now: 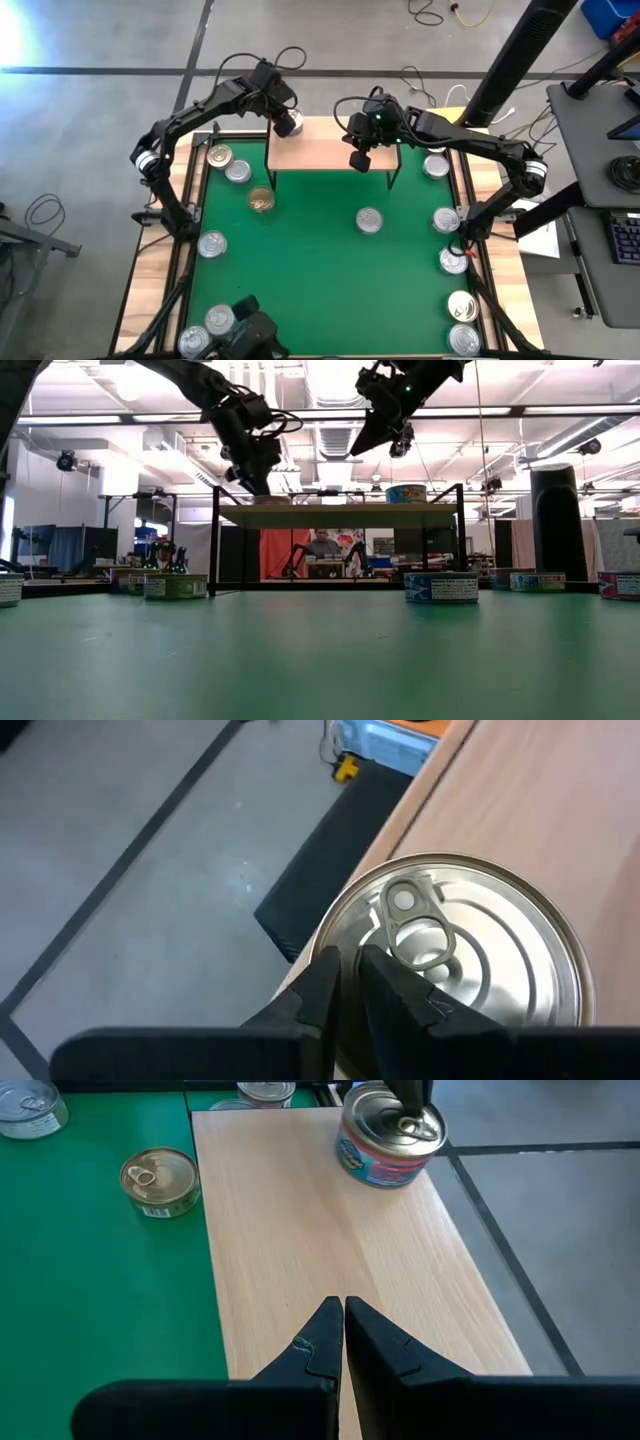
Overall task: Stack canned seafood by type on shelf
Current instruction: Put the blue pink tuna can on the shelf, then stack the blue pink tuna can on top of the blue pink tuna can on the shelf
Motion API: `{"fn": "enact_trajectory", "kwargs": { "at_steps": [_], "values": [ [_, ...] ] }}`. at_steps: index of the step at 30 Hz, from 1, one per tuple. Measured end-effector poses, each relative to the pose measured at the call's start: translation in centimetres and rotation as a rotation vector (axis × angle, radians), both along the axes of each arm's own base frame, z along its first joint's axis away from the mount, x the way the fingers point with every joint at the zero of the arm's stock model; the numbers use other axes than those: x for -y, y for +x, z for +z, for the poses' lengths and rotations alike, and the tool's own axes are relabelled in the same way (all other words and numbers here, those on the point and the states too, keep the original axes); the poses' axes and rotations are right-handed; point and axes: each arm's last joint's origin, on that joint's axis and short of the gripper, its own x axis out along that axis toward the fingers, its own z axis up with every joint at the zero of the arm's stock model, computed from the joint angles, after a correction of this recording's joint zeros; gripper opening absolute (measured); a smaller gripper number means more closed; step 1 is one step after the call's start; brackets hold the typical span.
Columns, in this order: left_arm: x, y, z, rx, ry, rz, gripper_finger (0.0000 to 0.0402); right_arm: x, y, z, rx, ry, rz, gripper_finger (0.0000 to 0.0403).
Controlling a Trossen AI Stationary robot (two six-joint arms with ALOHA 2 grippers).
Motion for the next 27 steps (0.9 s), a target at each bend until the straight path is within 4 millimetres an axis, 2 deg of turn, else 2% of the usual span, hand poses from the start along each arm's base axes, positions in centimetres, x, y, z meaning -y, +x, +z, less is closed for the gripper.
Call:
{"fn": "enact_trajectory", "kwargs": {
  "at_steps": [15,20,24,27],
  "values": [
    [0.8,-1.0,1.1,-0.060,0.042,-0.024,0.0033,0.0,-0.1,-0.1,-0.010,0.013,-0.004,0.0009],
    [1.3,-1.4,2.1,-0.035,0.066,-0.022,0.0033,-0.2,0.0,-0.1,-0.010,0.014,-0.001,0.0009],
    [2.8,-2.1,4.3,0.060,0.061,-0.061,0.0033,-1.0,0.4,-0.1,-0.010,0.014,0.026,0.0009],
    [5.4,-2.2,5.8,0.170,0.036,-0.185,0.0033,-2.1,0.8,-0.1,-0.012,0.006,0.065,0.0009]
  ]
}}
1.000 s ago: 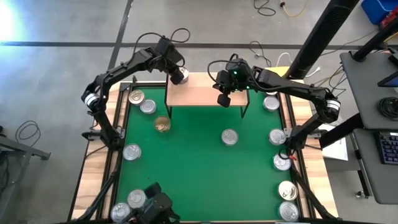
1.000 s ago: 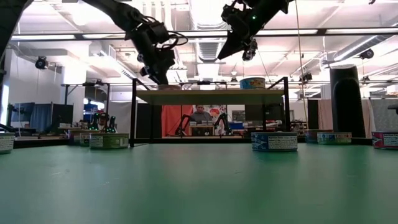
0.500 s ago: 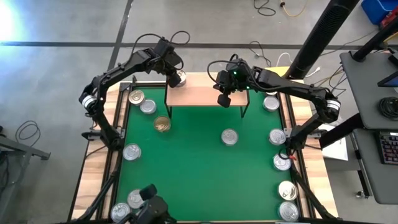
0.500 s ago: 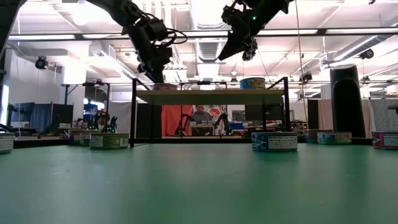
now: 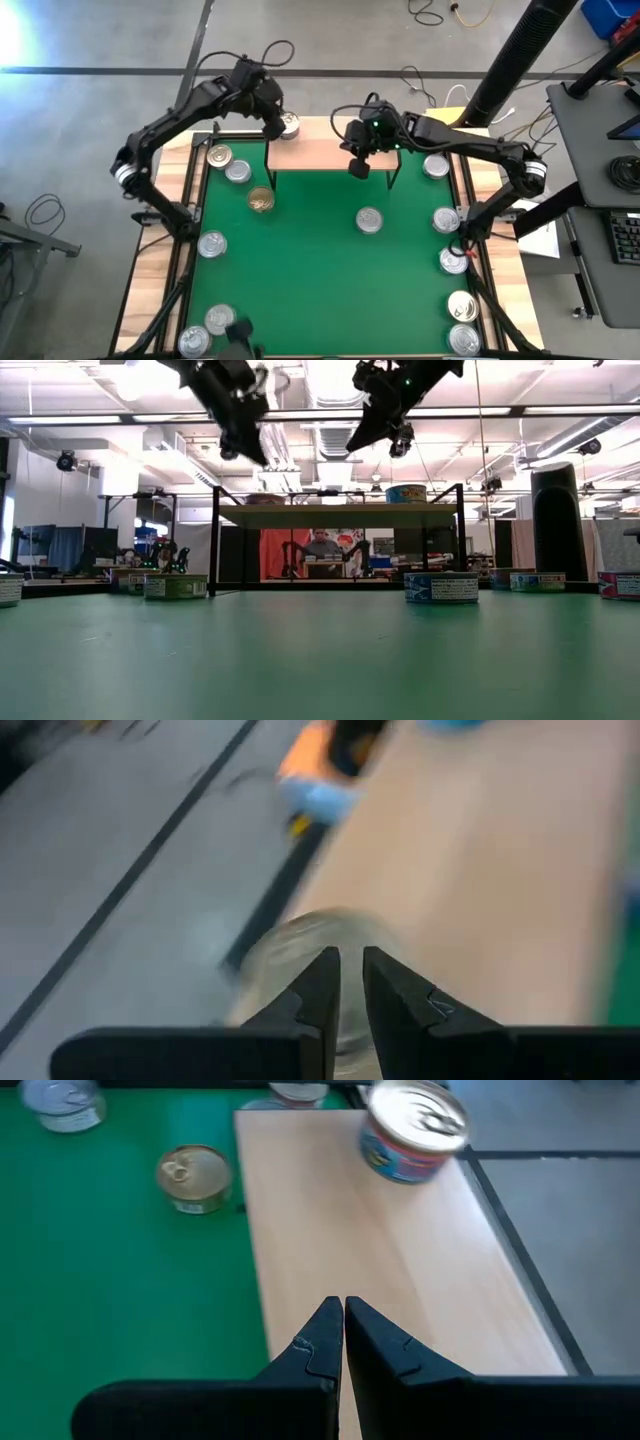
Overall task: Stack canned seafood by type on shelf
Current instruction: Stack the blue pink tuna can on top of the blue pink tuna can on the shelf
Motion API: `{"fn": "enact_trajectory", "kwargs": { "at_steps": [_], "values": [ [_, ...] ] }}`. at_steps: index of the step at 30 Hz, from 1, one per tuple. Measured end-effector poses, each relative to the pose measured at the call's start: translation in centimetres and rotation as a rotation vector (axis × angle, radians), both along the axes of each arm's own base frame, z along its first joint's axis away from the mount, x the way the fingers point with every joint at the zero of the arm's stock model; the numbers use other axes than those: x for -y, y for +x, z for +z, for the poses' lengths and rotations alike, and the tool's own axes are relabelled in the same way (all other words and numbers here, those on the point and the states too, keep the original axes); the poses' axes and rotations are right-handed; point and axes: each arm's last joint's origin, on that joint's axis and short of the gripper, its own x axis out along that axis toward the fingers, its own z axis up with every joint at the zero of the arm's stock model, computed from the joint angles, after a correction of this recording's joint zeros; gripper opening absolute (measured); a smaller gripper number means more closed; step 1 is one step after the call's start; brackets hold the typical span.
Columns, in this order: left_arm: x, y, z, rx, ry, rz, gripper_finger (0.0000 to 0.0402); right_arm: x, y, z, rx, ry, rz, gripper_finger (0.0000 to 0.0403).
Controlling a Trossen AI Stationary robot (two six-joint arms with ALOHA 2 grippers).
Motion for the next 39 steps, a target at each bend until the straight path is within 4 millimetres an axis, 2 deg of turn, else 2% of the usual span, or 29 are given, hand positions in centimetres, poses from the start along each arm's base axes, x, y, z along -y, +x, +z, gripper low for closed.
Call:
{"fn": "enact_trajectory", "kwargs": {
  "at_steps": [3,6,9,11,16,21,24,29,31,34,39],
  "values": [
    [4.1,0.2,0.5,0.060,-0.031,-0.204,0.0033,-1.5,0.6,0.1,0.005,-0.017,0.058,0.0009],
    [9.3,0.3,0.2,0.082,-0.047,-0.404,0.0033,-3.5,1.2,0.3,0.019,-0.023,0.121,0.0009],
    [14.4,0.0,-0.3,0.070,-0.026,-0.521,0.0033,-5.9,1.6,0.8,0.040,-0.028,0.188,0.0009],
    [17.4,-0.6,-1.0,0.048,0.004,-0.527,0.0033,-7.5,1.7,1.0,0.054,-0.013,0.223,0.0009],
    [23.2,-2.7,-2.6,0.041,-0.008,-0.368,0.0033,-12.0,1.9,1.3,0.078,0.084,0.269,0.0009],
    [27.5,-5.1,-5.4,0.016,-0.238,-0.327,0.0033,-17.1,1.9,0.9,0.070,0.199,0.326,0.0009],
    [29.4,-6.3,-7.4,-0.052,-0.390,-0.238,0.0033,-20.5,1.7,0.4,0.074,0.248,0.366,0.0009],
    [31.9,-7.5,-10.8,-0.141,-0.575,-0.056,0.0033,-25.8,0.6,-0.4,0.063,0.235,0.384,0.0009],
    [33.2,-7.4,-11.9,-0.171,-0.666,-0.013,0.0033,-27.5,0.1,-0.7,0.054,0.235,0.398,0.0009],
    [35.6,-7.0,-12.9,-0.227,-0.775,-0.044,0.0033,-29.6,-0.7,-0.8,0.056,0.251,0.430,0.0009],
    [39.5,-5.3,-12.4,-0.255,-0.750,-0.123,0.0033,-31.6,-2.0,-1.1,0.027,0.232,0.453,0.0009]
  ]
}}
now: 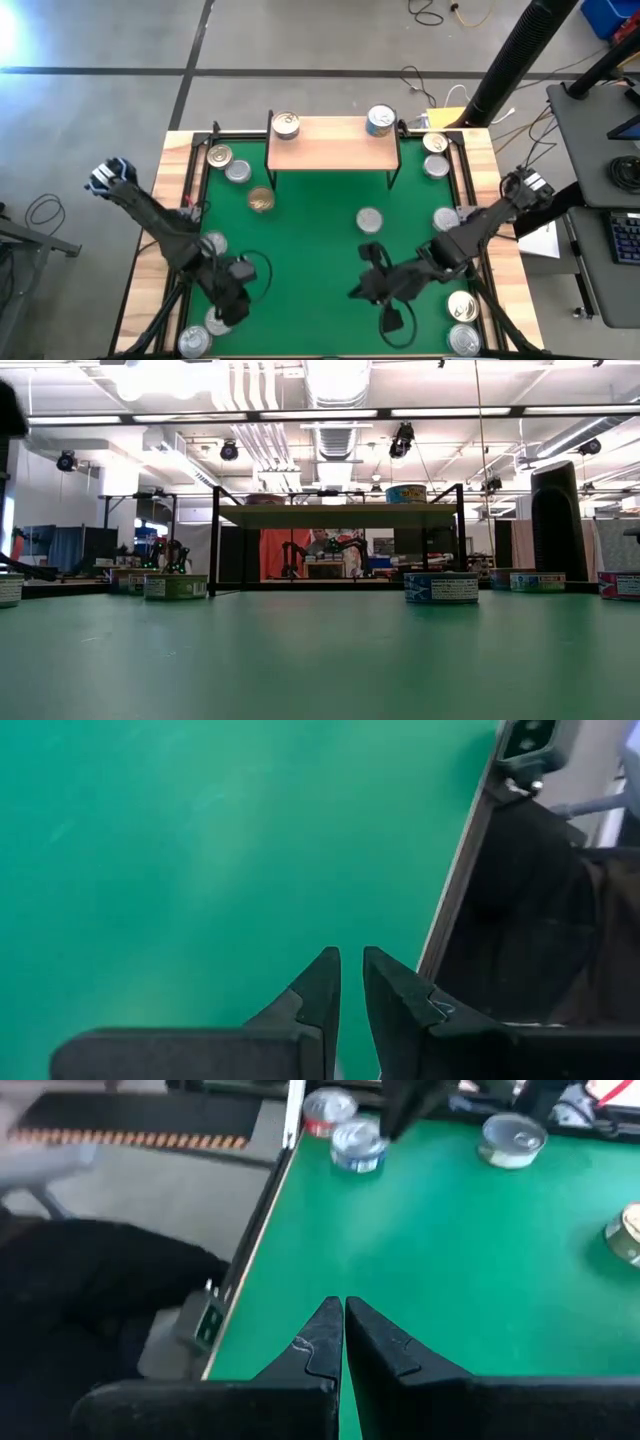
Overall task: Stack canned seafood by type on shelf
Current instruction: Stack the blue pink tuna can on top of the blue pink tuna can on the shelf
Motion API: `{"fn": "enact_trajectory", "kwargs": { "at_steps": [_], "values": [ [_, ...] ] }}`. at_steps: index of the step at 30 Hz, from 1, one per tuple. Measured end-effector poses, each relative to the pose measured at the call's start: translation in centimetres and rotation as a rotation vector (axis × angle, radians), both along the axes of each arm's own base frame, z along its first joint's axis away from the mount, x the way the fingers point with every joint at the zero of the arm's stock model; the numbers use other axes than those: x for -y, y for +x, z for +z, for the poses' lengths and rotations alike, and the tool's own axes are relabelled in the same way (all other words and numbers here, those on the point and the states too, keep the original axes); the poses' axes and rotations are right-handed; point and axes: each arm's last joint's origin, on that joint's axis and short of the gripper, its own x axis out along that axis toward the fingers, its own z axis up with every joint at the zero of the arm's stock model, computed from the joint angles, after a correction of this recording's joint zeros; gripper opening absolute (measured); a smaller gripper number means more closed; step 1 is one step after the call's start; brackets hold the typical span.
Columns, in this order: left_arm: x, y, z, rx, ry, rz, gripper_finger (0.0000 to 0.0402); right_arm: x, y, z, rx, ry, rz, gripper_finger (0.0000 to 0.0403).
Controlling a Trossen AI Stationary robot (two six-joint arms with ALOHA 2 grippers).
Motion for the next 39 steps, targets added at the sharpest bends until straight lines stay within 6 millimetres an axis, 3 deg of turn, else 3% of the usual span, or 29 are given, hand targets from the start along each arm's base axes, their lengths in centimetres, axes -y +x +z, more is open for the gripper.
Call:
{"fn": "enact_trajectory", "kwargs": {
  "at_steps": [5,10,14,18,22,27,33,39],
  "values": [
    [3.2,2.4,1.7,0.084,0.119,-0.099,0.0033,0.1,-1.6,-1.7,-0.211,0.002,-0.113,0.0009],
    [5.5,5.2,2.6,0.214,0.340,-0.244,0.0033,0.8,-3.9,-5.8,-0.480,-0.007,-0.325,0.0009],
    [6.5,7.2,2.3,0.309,0.587,-0.318,0.0033,1.7,-6.2,-9.0,-0.672,-0.084,-0.425,0.0009],
    [6.0,8.4,1.2,0.296,0.774,-0.310,0.0033,3.5,-8.6,-11.5,-0.856,-0.225,-0.573,0.0009],
    [4.3,8.7,-0.2,0.185,0.775,-0.268,0.0033,5.7,-10.6,-13.3,-1.013,-0.348,-0.729,0.0009],
    [1.1,7.6,-1.2,0.013,0.798,-0.162,0.0033,7.1,-11.8,-14.8,-1.189,-0.332,-0.782,0.0009],
    [-4.5,5.6,0.0,-0.182,0.838,0.071,0.0033,7.1,-11.6,-14.8,-1.183,-0.307,-0.784,0.0009],
    [-9.8,3.1,1.2,-0.313,0.791,0.216,0.0033,6.3,-10.3,-14.2,-1.069,-0.237,-0.770,0.0009]
  ]
}}
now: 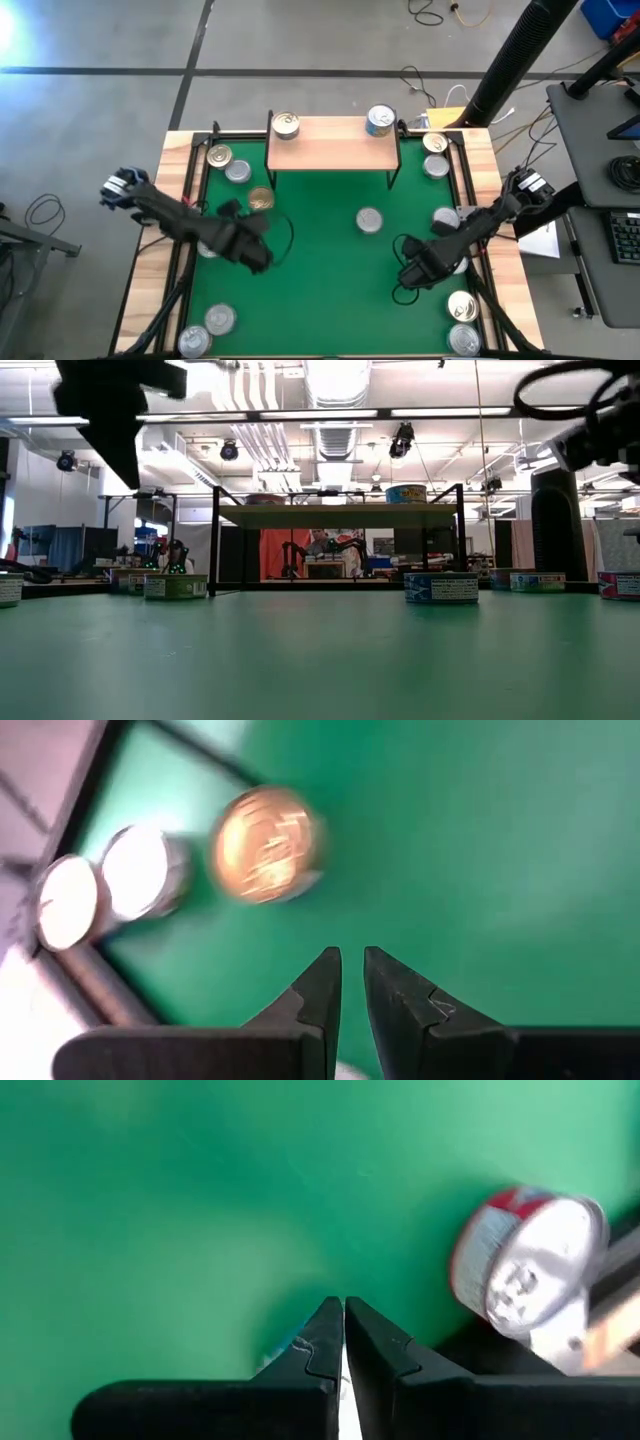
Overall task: Stack canned seafood by type on shelf
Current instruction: Stack the blue pink tuna can on top of the blue pink tuna can on the shelf
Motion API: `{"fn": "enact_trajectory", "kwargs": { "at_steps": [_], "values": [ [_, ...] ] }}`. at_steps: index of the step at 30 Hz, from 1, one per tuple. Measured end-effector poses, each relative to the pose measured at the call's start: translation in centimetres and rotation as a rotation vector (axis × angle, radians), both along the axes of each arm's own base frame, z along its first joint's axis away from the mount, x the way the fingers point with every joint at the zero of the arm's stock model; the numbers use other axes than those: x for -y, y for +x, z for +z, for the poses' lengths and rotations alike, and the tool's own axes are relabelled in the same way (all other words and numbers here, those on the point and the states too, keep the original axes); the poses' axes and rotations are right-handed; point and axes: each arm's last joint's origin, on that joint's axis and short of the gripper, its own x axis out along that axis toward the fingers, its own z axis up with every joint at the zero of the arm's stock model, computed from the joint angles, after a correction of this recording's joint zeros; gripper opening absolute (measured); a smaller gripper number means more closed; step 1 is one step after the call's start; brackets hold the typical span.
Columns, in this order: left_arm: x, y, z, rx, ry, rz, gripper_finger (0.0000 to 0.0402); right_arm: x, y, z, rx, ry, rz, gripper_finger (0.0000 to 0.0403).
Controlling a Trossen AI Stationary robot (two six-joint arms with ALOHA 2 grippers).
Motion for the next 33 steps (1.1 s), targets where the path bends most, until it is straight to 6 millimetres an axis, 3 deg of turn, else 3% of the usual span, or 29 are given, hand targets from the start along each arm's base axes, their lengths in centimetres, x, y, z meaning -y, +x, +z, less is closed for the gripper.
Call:
{"fn": "enact_trajectory", "kwargs": {
  "at_steps": [4,7,12,20,24,33],
  "values": [
    [-2.2,-2.0,0.6,-0.022,0.041,0.046,0.0033,-0.4,0.7,0.4,0.046,0.038,0.040,0.0009],
    [-3.2,-3.3,1.1,0.099,0.123,0.113,0.0033,-0.5,1.0,0.7,0.069,0.035,0.063,0.0009],
    [-5.2,-5.9,2.6,0.453,0.249,0.376,0.0033,-0.6,1.1,0.8,0.092,0.019,0.072,0.0009],
    [-8.4,-10.3,4.4,1.162,0.313,0.860,0.0033,-0.6,1.2,0.8,0.097,0.019,0.083,0.0009],
    [-8.9,-10.6,3.6,1.381,0.352,0.936,0.0033,-0.5,1.3,0.8,0.121,-0.003,0.090,0.0009],
    [-11.5,-10.2,-0.8,1.538,0.377,1.235,0.0033,-0.7,1.7,0.7,0.170,0.006,0.093,0.0009]
  ]
}}
